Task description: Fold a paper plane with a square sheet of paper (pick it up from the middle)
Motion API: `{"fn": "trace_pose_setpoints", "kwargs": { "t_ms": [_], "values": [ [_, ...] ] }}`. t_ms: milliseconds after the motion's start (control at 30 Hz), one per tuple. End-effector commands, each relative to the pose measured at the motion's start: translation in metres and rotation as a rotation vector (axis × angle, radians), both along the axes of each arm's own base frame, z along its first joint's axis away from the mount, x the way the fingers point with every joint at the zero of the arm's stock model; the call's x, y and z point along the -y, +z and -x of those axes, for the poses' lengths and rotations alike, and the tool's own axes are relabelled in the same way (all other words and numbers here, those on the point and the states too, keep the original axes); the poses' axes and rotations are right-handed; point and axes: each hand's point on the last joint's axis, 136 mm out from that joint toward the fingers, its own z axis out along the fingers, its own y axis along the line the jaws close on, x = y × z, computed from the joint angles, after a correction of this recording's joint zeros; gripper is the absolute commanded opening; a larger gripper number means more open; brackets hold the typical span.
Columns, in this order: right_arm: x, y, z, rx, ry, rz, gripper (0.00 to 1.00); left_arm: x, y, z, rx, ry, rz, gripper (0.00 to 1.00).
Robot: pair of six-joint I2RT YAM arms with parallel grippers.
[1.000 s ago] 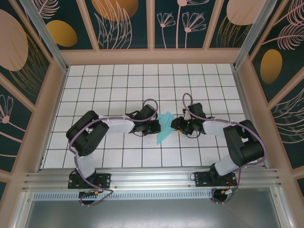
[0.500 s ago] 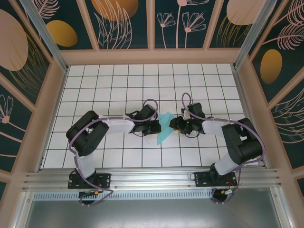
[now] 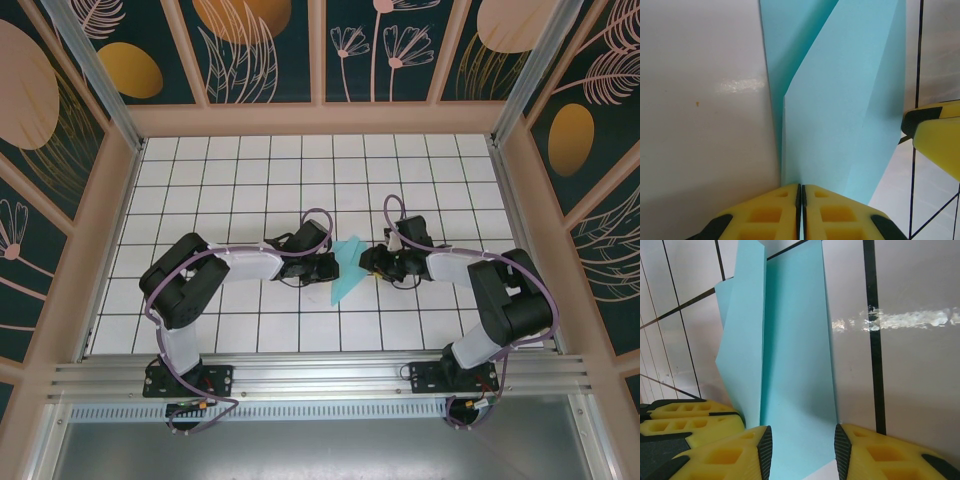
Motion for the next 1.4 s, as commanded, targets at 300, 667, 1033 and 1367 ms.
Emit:
{"fn": "trace_pose_setpoints", "kwargs": {
  "t_ms": [300,667,1033,1367],
  "values": [
    [0.010,0.003,-0.003,0.038,-0.036,0.058,0.42,-0.004,-0.010,0.011,-0.041,-0.031,-0.022,0.13],
    [-0.001,-0.005,0.003,-0.012,0.025,0.010,0.40,0.003,-0.008,0.012,-0.050,-0.052,0.009,0.14],
    [-0.009,0.009,0.005,0.010,0.040,-0.037,0.39,0.013,-0.007,0.014,-0.063,-0.078,0.040,0.14],
    [-0.024,0.028,0.008,0.027,0.080,-0.160,0.41,0.013,-0.007,0.013,-0.061,-0.072,0.042,0.14]
  ]
}}
